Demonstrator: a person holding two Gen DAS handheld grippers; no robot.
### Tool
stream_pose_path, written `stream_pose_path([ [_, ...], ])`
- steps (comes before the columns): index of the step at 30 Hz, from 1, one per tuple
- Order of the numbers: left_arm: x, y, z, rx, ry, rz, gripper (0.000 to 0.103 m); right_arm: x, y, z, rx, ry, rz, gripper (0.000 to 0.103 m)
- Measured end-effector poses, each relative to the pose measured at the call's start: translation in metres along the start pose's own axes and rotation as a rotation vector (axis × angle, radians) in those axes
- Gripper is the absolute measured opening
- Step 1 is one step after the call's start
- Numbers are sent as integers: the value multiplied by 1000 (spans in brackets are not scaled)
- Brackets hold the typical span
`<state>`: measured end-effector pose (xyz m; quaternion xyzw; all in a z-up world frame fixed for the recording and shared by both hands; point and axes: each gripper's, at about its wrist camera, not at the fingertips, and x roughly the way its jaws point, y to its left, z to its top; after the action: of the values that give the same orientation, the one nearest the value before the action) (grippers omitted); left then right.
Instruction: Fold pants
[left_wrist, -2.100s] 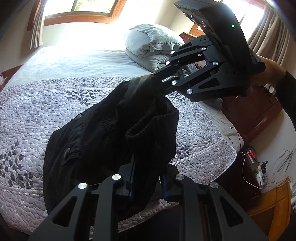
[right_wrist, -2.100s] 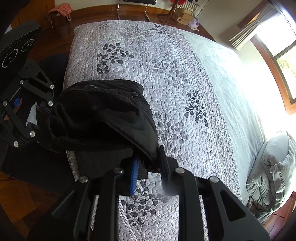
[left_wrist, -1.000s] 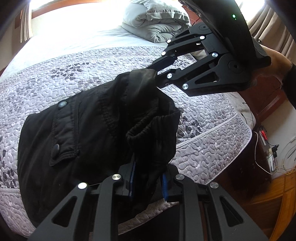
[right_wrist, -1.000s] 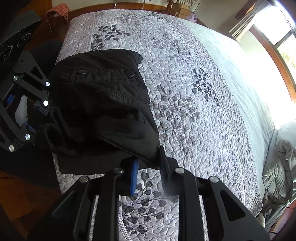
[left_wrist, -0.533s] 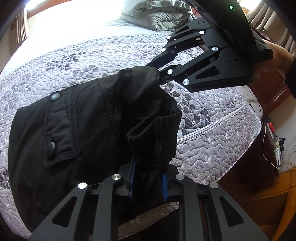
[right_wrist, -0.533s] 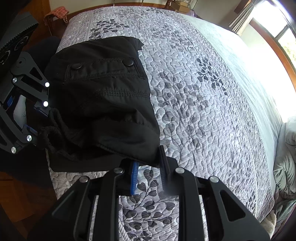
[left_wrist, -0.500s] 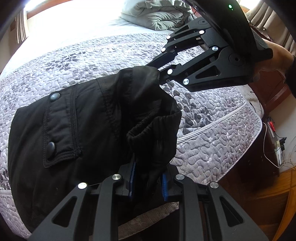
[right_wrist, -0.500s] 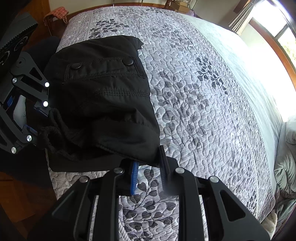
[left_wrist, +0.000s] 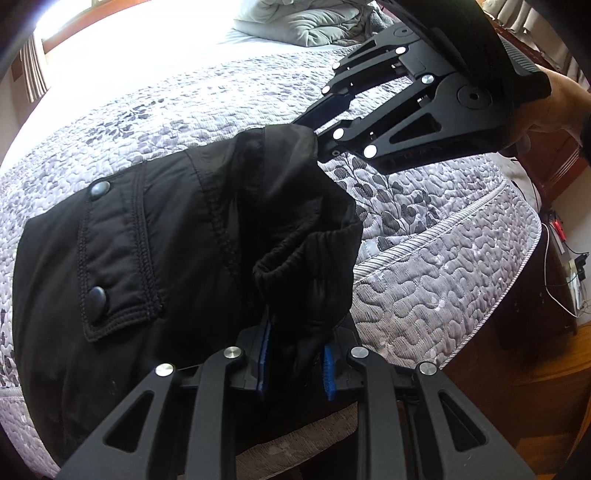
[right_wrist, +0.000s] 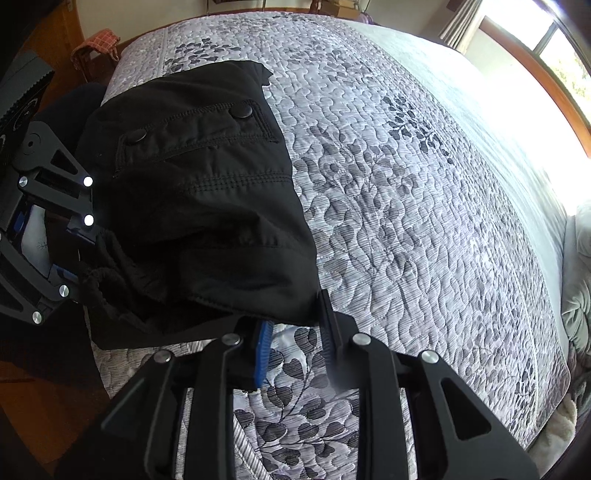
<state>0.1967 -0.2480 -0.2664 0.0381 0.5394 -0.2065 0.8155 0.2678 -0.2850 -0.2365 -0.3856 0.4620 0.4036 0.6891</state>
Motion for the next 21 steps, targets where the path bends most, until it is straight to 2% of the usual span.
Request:
stream_pose_path([
  [3, 2, -1, -1, 6, 0, 3, 25, 1, -2, -6, 34, 20, -30, 31],
  [5, 5, -2, -3, 14, 4, 7, 26, -1, -6, -13, 85, 42, -43, 39],
  [6, 6, -2, -3, 16, 4, 3, 28, -3, -10, -18, 125, 52, -45, 48],
  [8, 5, -3, -5, 23, -11, -30, 36, -9, -19, -29, 240, 66, -27, 53],
  [10, -2, 1, -8, 15, -32, -101, 41, -17, -32, -42, 408, 69, 9, 59],
  [11, -8, 5, -10, 1, -50, -157, 46, -23, -37, -47, 491, 48, 18, 60],
  [12, -16, 11, -12, -26, -70, -227, 57, -33, -40, -52, 564, 3, 23, 60],
  [14, -35, 24, -19, -78, -115, -319, 69, -52, -39, -54, 672, -124, 69, 60],
  [15, -43, 29, -21, -90, -135, -342, 73, -60, -37, -53, 720, -198, 108, 60],
  [18, -62, 42, -28, -107, -172, -355, 79, -54, -28, -40, 798, -331, 241, 59],
  [21, -69, 59, -32, -133, -192, -329, 81, -17, -23, -32, 853, -337, 322, 56],
])
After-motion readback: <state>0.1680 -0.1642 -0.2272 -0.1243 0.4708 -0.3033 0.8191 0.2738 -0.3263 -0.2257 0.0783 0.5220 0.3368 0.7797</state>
